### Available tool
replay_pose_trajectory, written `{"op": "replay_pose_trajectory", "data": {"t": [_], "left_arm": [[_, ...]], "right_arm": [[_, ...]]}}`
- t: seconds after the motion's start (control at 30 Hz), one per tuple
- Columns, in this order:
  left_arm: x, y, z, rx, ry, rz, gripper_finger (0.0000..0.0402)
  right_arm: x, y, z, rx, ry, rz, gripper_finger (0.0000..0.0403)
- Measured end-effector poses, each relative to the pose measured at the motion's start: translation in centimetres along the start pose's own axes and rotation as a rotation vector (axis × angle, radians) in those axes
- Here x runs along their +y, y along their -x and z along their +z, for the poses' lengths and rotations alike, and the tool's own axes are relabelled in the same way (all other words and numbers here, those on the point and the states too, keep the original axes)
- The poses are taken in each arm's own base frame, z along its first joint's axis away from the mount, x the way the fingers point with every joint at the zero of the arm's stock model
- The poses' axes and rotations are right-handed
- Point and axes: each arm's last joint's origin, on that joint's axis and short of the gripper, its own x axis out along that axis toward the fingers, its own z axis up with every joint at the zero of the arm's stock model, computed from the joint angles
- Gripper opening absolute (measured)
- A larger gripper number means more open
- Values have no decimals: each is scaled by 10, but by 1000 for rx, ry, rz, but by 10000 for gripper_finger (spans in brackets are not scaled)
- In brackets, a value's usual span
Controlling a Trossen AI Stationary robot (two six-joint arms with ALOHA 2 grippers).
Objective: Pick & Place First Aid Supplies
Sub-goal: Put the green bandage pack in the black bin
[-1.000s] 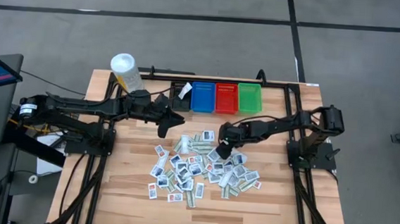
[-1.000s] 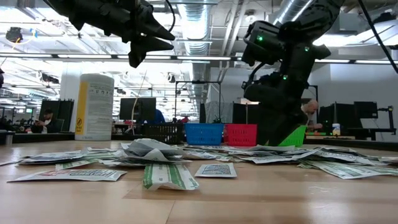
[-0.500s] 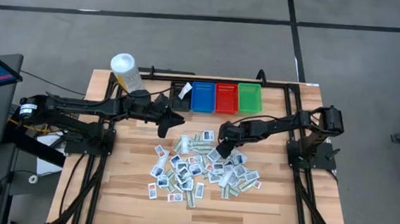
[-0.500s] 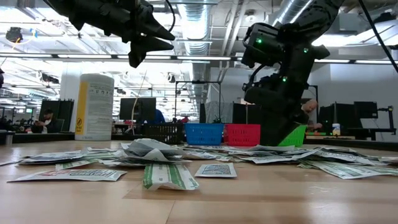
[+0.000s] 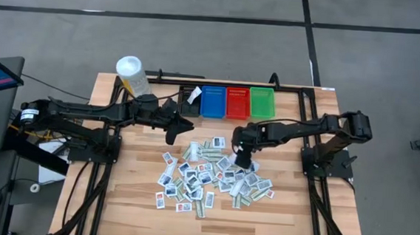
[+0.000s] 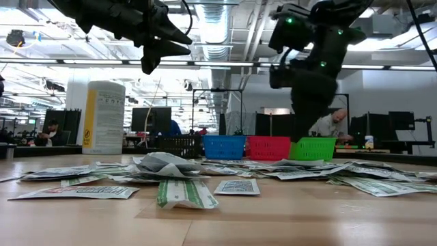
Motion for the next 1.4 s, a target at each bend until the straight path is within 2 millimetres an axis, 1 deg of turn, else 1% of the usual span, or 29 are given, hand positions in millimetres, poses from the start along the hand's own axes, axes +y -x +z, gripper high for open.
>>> {"op": "replay_pose_trajectory", "data": {"t": [0.13, 0.27, 0.37, 0.5, 0.57, 0.67, 0.77, 1.0, 1.1, 1.23, 1.4], "left_arm": [[0, 0, 0, 0, 0, 0, 104], [0, 0, 0, 0, 0, 0, 104], [0, 0, 0, 0, 0, 0, 104], [0, 0, 0, 0, 0, 0, 104], [0, 0, 0, 1, 0, -1, 104], [0, 0, 0, 1, 1, -1, 104], [0, 0, 0, 1, 3, -1, 104], [0, 0, 0, 1, 3, -1, 104], [0, 0, 0, 1, 3, -1, 104], [0, 0, 0, 1, 3, -1, 104], [0, 0, 0, 1, 3, -1, 104]], "right_arm": [[0, -5, -3, 36, 231, -4, 204], [0, -8, -3, 45, 451, 0, 195], [1, -11, 0, 25, 558, 0, 185], [0, -15, 2, 17, 646, -1, 174], [-1, -17, -1, 42, 668, 2, 169], [0, -19, 2, 28, 671, 1, 164], [0, -20, 0, 45, 673, 4, 160], [0, -20, 1, 26, 670, 7, 154], [1, -20, 1, 21, 670, 35, 154], [2, -29, -1, 54, 673, 44, 154], [4, -50, -3, 103, 675, 49, 154]]}}
